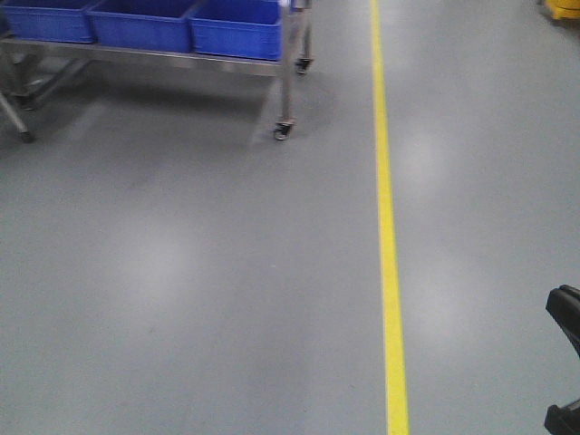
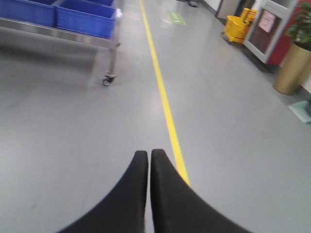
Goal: Move and align brake pads A on conveyor
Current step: 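Turn and stop the base at the steel tray with brake pads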
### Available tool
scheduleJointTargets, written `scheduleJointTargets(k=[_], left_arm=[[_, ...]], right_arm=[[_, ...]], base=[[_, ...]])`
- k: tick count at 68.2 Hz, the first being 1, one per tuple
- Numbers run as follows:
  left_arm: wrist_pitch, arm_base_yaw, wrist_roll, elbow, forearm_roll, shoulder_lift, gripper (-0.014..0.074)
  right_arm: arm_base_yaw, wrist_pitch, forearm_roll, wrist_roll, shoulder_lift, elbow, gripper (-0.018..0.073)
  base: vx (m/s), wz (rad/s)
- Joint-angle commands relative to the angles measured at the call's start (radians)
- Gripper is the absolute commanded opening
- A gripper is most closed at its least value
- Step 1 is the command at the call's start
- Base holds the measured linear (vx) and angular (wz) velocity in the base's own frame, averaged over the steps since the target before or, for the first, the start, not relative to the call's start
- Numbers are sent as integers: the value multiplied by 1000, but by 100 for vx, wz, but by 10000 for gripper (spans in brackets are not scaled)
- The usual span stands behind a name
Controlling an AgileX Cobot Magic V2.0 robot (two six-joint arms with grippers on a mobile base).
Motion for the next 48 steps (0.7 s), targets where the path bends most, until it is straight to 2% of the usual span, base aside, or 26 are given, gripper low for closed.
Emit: scheduleJointTargets(k=[1,15,48], left_arm=[[-61,-2,-7,-24,14,6,-6],[-61,-2,-7,-24,14,6,-6],[-61,-2,-7,-24,14,6,-6]], right_arm=[[-1,-76,-12,-8,5,-29,-6],[-1,-76,-12,-8,5,-29,-6],[-1,-76,-12,-8,5,-29,-6]], base=[[17,48],[17,74],[14,96]])
